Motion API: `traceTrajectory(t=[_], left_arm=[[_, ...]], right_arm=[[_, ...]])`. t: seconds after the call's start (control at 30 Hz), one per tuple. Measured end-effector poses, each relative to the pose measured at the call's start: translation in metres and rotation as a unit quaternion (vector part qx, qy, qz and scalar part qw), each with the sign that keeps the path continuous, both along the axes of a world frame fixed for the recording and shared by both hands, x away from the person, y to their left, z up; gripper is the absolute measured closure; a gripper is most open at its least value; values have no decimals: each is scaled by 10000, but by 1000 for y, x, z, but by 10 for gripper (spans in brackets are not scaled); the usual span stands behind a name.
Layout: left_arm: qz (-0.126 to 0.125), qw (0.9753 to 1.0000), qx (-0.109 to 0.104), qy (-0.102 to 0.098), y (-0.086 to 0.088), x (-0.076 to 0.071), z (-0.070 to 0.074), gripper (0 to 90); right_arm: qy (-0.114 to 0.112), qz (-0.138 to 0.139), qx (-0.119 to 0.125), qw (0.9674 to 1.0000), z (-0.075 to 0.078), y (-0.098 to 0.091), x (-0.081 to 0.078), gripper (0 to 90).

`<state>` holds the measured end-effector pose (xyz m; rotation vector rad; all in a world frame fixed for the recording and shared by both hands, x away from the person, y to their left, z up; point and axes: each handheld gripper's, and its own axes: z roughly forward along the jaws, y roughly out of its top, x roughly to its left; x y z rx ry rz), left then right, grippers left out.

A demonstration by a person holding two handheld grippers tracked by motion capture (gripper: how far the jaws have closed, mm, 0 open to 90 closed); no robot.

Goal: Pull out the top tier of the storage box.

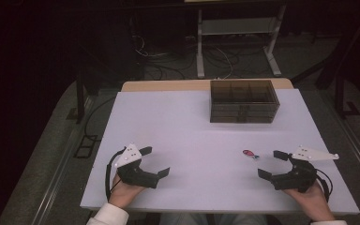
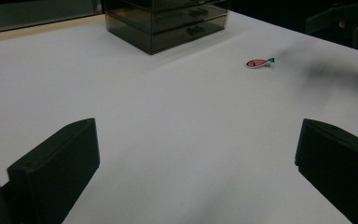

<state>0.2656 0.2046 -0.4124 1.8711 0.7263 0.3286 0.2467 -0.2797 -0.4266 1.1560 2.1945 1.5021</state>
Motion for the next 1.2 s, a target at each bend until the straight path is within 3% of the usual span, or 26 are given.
traceTrajectory(t=[1.2], left_arm=[[-78, 9999, 39, 61, -1, 1, -2, 0]], right_arm=[[43, 52, -5, 10000, 11, -1, 0, 0]])
